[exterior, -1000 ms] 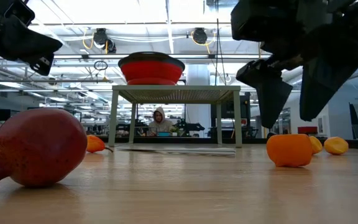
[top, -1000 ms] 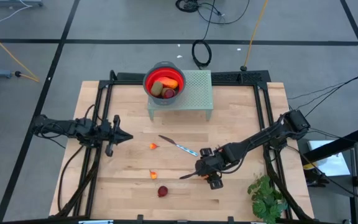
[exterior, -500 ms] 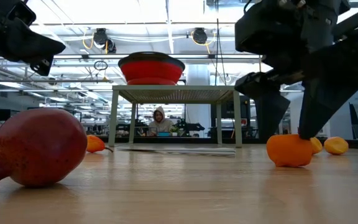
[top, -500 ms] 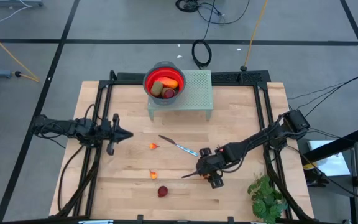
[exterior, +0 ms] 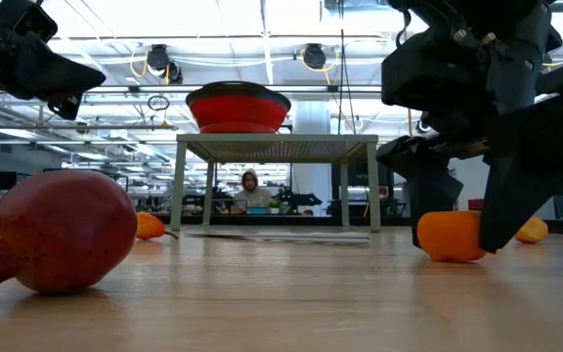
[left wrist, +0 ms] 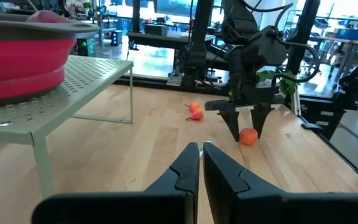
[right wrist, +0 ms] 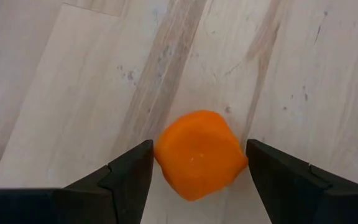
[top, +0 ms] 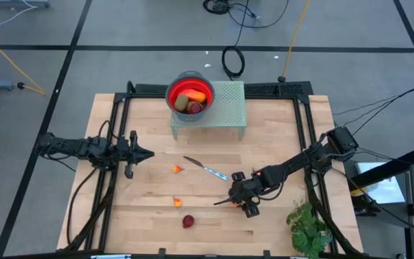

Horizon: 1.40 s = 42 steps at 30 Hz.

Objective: Pick & Place Fruit
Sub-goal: Put the tangerine into the red strainer bowl

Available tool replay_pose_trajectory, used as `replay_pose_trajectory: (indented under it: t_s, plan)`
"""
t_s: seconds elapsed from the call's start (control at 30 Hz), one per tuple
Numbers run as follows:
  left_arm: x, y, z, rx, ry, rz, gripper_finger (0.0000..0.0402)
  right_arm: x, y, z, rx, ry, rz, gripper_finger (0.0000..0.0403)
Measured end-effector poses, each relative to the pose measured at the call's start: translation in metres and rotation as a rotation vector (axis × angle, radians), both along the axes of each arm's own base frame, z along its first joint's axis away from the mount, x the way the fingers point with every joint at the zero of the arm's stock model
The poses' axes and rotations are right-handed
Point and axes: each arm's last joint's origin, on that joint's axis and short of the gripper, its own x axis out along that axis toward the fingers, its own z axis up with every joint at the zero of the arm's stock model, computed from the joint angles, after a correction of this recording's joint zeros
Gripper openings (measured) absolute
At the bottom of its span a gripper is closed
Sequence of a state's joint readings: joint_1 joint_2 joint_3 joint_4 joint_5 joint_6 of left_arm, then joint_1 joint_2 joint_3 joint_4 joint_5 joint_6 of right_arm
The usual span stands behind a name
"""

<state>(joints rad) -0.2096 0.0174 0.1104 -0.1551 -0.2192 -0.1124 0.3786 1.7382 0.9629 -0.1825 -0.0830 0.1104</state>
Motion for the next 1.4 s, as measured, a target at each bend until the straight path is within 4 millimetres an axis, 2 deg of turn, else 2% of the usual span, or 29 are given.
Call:
replay_pose_trajectory:
  t_s: [0.27, 0.67, 0.97, 1.17, 1.4]
  plan:
    - [0.0, 0.0, 0.0, -0.02, -0.001, 0.003, 0.0021, 0.002, 0.001, 0.002, -0.011, -0.044, 0.044, 0.0245]
    - [0.0, 0.001, 0.0, -0.026, -0.001, 0.02, 0.0021, 0.002, 0.001, 0.001, -0.011, -0.044, 0.044, 0.0167]
    - [0.0, 0.001, 0.0, -0.026, -0.001, 0.02, 0.0021, 0.004, 0.002, 0.004, -0.006, -0.057, 0.044, 0.0159]
    - [0.0, 0.001, 0.0, -0.025, -0.001, 0.02, 0.0021, 0.018, 0.003, 0.02, 0.013, -0.116, 0.031, 0.0158]
    - [0.0, 0.0, 0.0, -0.026, -0.001, 0.02, 0.0021, 0.043, 0.001, 0.056, 0.052, -0.235, -0.002, 0.0157]
